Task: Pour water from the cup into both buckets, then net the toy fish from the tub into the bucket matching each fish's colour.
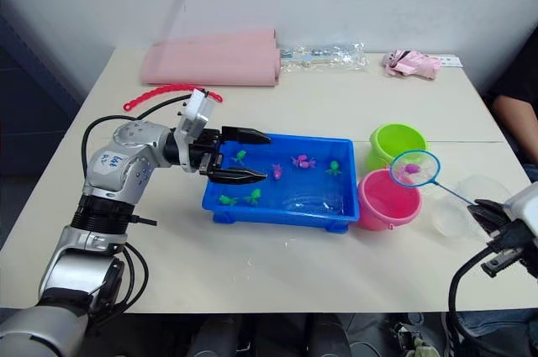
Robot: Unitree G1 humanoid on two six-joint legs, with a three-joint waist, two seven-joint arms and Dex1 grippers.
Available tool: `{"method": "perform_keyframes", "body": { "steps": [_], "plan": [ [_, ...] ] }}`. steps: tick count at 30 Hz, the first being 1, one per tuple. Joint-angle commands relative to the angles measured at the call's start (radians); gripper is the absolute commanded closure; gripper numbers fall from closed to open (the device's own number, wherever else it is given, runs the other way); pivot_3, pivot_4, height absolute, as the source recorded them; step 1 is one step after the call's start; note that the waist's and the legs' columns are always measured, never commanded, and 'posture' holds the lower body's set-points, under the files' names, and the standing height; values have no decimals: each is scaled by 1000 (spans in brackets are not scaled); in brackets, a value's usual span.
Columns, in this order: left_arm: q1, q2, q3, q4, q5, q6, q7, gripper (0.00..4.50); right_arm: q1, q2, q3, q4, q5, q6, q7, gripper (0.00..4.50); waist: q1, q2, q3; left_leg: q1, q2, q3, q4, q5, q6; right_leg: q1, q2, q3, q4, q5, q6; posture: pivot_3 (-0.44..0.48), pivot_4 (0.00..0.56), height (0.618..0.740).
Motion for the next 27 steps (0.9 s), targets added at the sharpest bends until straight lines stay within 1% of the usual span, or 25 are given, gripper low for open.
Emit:
{"method": "perform_keyframes", "body": {
  "steps": [1, 4, 7, 10, 14, 18, 21, 27],
  "plan": [
    [-6, -15, -2, -45, 7, -26, 16, 31, 82, -13, 33, 22, -188, -260, 18, 4500, 2, 0, 0, 0, 0, 0, 0, 0, 0, 0, 0, 0, 0, 0, 0, 0, 150, 738],
    [-9, -50, -4, -78, 5, -20, 65, 31, 146, -17, 65, 69, -335, -488, 32, 4500, 3, 0, 0, 0, -1, 0, 0, 0, 0, 1, 0, 0, -3, 0, 1, 0, 150, 738],
    [5, -65, -13, -118, 2, -23, 71, 31, 181, -9, 86, 124, -448, -690, 26, 4500, 1, 0, 0, 0, -1, 0, 0, 0, 0, 1, 0, 0, -4, 0, 1, 0, 150, 738],
    [10, -73, -10, -119, 12, -28, 97, 31, 196, -13, 93, 192, -564, -899, -5, 4500, -1, 0, 0, 0, 0, 0, 0, 1, -1, 1, 1, 0, -4, 0, 1, 0, 150, 738],
    [5, -65, -10, -106, 9, -23, 91, 31, 187, -17, 79, 282, -692, -1138, -72, 4500, -1, 0, 0, 1, 0, 0, 0, 1, -1, 1, 1, 0, -4, 0, 1, 0, 150, 738],
    [4, -32, -32, -98, 10, 5, 45, 31, 171, -14, 55, 342, -753, -1283, -120, 4500, -1, 0, 0, 1, 0, 0, 0, 1, -1, 1, 1, 1, -4, 0, 1, 0, 150, 738],
    [12, -8, -46, -97, 13, -6, 7, 31, 164, -12, 37, 382, -780, -1385, -160, 4500, -1, 0, 0, 1, 0, 0, 0, 1, -2, 1, 1, 1, -4, 0, 1, 0, 150, 738],
    [7, -2, -40, -92, 7, 1, -2, 31, 155, -25, 11, 451, -830, -1544, -212, 4500, -1, 0, 0, 1, 0, -1, 0, 1, -2, 2, 1, 1, -4, 0, 1, 0, 150, 738]
  ]
}}
